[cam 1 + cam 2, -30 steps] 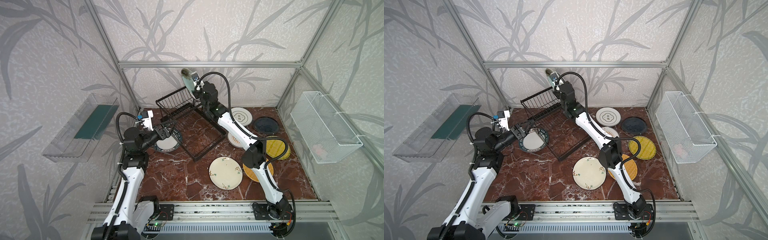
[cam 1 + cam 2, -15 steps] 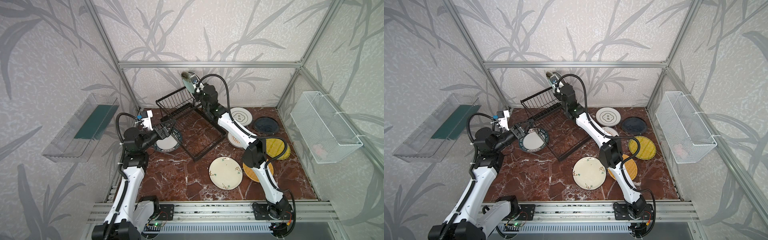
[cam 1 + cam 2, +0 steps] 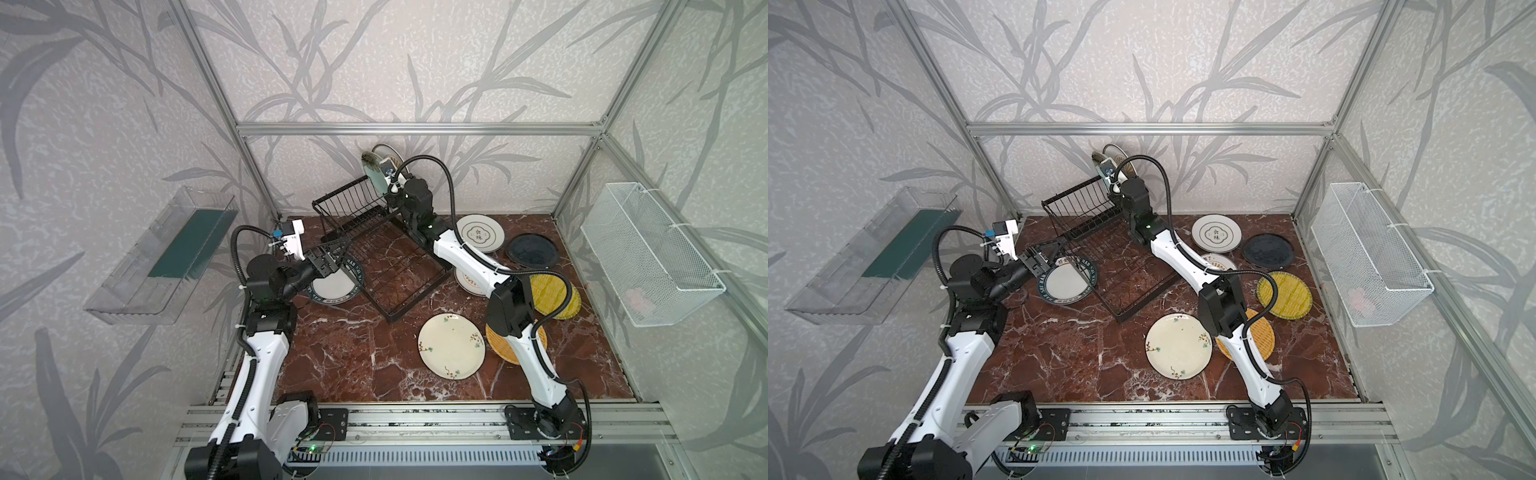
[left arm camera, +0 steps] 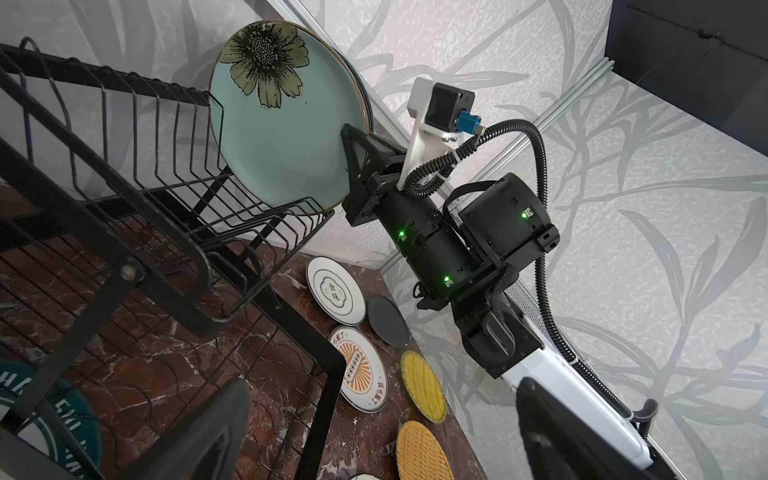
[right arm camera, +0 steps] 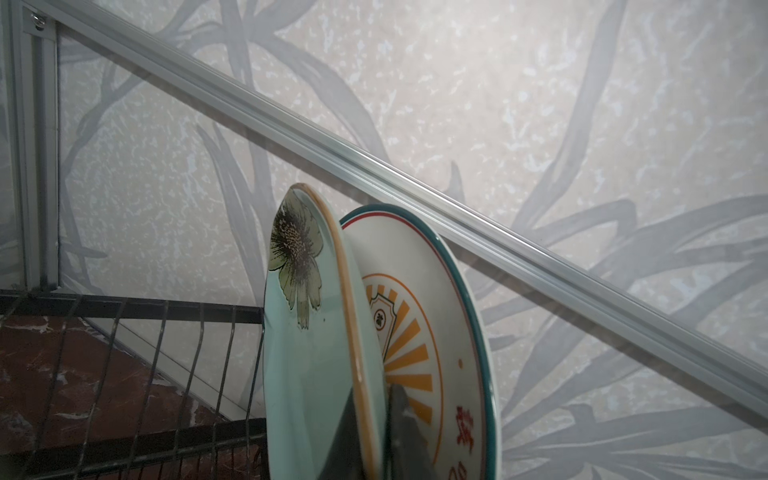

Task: Load plates into a dish rack
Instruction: Place the plate on the dish rack.

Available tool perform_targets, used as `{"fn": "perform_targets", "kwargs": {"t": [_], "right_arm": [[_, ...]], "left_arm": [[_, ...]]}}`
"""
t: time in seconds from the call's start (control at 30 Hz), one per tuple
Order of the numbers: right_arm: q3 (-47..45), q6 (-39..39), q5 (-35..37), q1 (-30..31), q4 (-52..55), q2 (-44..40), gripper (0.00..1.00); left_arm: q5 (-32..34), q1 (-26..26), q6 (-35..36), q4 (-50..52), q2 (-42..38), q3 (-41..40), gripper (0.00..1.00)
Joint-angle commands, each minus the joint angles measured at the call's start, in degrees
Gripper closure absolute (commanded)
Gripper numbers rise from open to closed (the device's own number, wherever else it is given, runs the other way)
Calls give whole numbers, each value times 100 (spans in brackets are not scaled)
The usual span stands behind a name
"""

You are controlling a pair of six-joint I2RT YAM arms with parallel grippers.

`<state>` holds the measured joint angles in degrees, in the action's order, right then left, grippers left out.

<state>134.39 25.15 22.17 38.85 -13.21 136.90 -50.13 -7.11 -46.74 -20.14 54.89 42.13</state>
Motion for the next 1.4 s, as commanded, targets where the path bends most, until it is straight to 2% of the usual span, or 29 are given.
{"fn": "perform_targets", "kwargs": {"t": [0.0,0.33,0.47,0.87,0.93,1.37], "right_arm": [[219,-31,205,-5,-570,-482,100],[641,-218,43,-18,93,-323,100],[753,-229,61,-27,148,-292,79],[887,-273,42,-38,214,-339,74],[909,-282,37,-35,235,-361,70],[905,-396,-36,15,388,-615,57]], "left_arm": [[-146,-36,-76,-236,4,-56,1],[-154,-71,-155,-339,4,-87,1],[-181,-71,-203,-407,13,-92,1],[-190,-79,-257,-477,17,-109,1],[-176,-80,-258,-477,15,-108,1],[-38,-132,-346,-348,30,-95,1]]}}
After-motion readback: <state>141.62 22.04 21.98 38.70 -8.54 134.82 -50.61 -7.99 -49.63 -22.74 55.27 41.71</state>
